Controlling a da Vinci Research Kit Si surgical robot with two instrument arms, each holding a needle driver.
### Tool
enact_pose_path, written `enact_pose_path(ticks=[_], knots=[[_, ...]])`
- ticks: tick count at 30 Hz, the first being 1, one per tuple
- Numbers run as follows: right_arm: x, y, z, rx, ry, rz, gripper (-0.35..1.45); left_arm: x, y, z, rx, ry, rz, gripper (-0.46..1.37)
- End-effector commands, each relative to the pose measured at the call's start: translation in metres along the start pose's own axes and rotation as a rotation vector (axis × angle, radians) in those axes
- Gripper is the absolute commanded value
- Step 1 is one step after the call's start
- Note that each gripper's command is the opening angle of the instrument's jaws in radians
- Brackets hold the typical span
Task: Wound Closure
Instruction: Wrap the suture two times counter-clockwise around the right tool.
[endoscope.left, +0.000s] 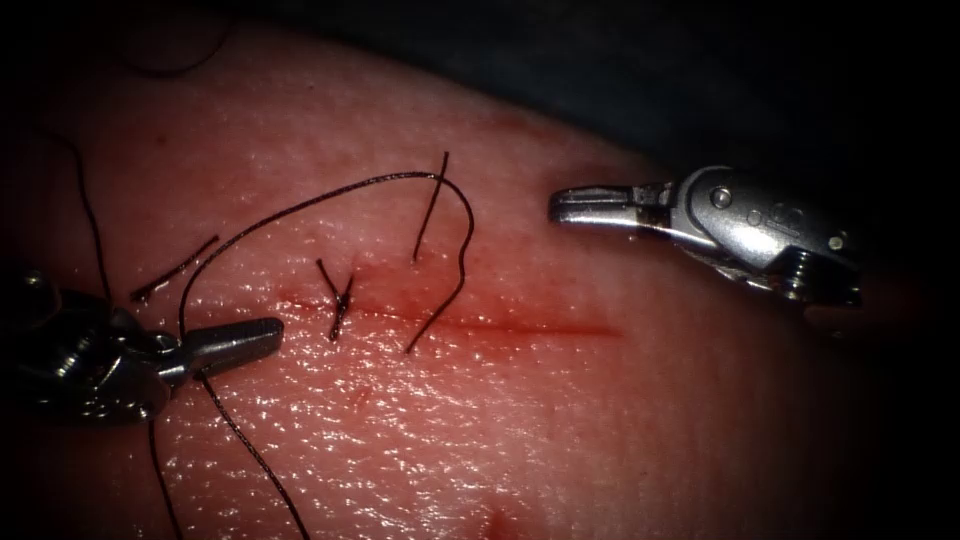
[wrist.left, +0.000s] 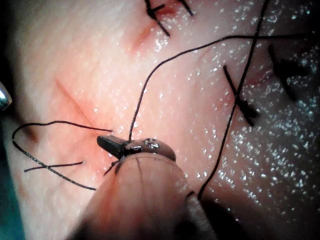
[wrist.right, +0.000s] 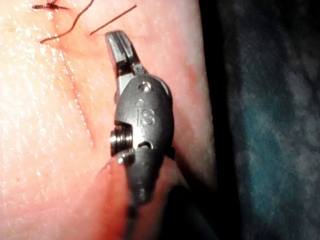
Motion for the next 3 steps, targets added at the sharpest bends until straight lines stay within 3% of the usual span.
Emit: enact_pose_path(ticks=[1,3], knots=[[0.0,0.0,0.0,-0.005,-0.001,-0.006,-0.35,0.0,0.0,0.0,-0.005,0.0,0.0,-0.35],[0.0,0.0,0.0,-0.005,-0.001,-0.006,-0.35,0.0,0.0,0.0,-0.005,0.003,0.0,-0.35]])
